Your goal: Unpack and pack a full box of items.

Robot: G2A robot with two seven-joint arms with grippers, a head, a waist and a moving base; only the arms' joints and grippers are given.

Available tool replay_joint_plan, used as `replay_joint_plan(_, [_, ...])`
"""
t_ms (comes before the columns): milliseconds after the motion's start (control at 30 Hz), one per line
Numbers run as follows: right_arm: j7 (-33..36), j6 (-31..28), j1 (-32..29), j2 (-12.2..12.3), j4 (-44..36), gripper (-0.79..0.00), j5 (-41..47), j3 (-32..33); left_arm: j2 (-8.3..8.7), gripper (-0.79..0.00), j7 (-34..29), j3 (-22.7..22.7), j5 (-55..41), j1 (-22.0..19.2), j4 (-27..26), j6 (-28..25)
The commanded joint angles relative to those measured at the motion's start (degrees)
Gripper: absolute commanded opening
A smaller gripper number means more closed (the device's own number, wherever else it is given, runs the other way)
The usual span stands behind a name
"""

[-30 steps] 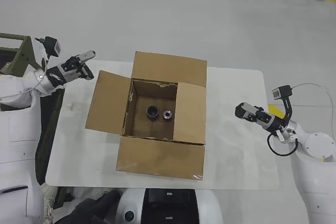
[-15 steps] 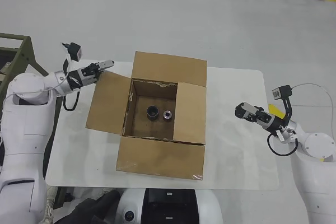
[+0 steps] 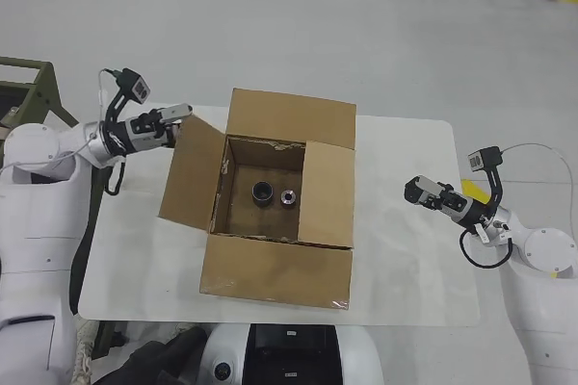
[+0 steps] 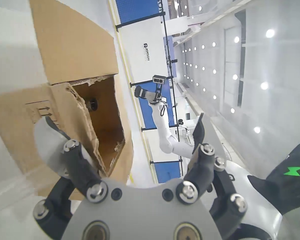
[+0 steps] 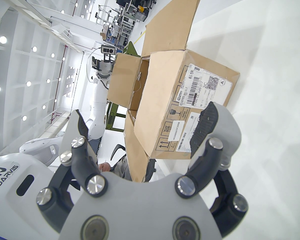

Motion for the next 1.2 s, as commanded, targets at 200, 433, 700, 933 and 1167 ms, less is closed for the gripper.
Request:
replay_joint_plan(200, [0.0,0.0,0.0,0.0,0.0,0.0,0.0,0.0,-0.31,0.0,-0.8,4.2,0.0,-1.6,-1.6,-0.5])
replay_joint_plan(433, [0.0,0.0,0.0,0.0,0.0,0.0,0.0,0.0,-0.8,0.0,-0.5,8.8,1.2,-4.1,-2.4,-0.5])
replay_joint_plan(700, [0.0,0.0,0.0,0.0,0.0,0.0,0.0,0.0,-1.39,0.0,0.2,14.0,4.0,-6.0,-2.5,-0.4])
replay_joint_plan(933, [0.0,0.0,0.0,0.0,0.0,0.0,0.0,0.0,-1.84,0.0,1.0,17.6,5.3,-6.7,-1.7,0.8])
replay_joint_plan(1167, [0.0,0.0,0.0,0.0,0.0,0.0,0.0,0.0,-1.88,0.0,4.7,19.3,10.2,-6.6,-2.7,0.4])
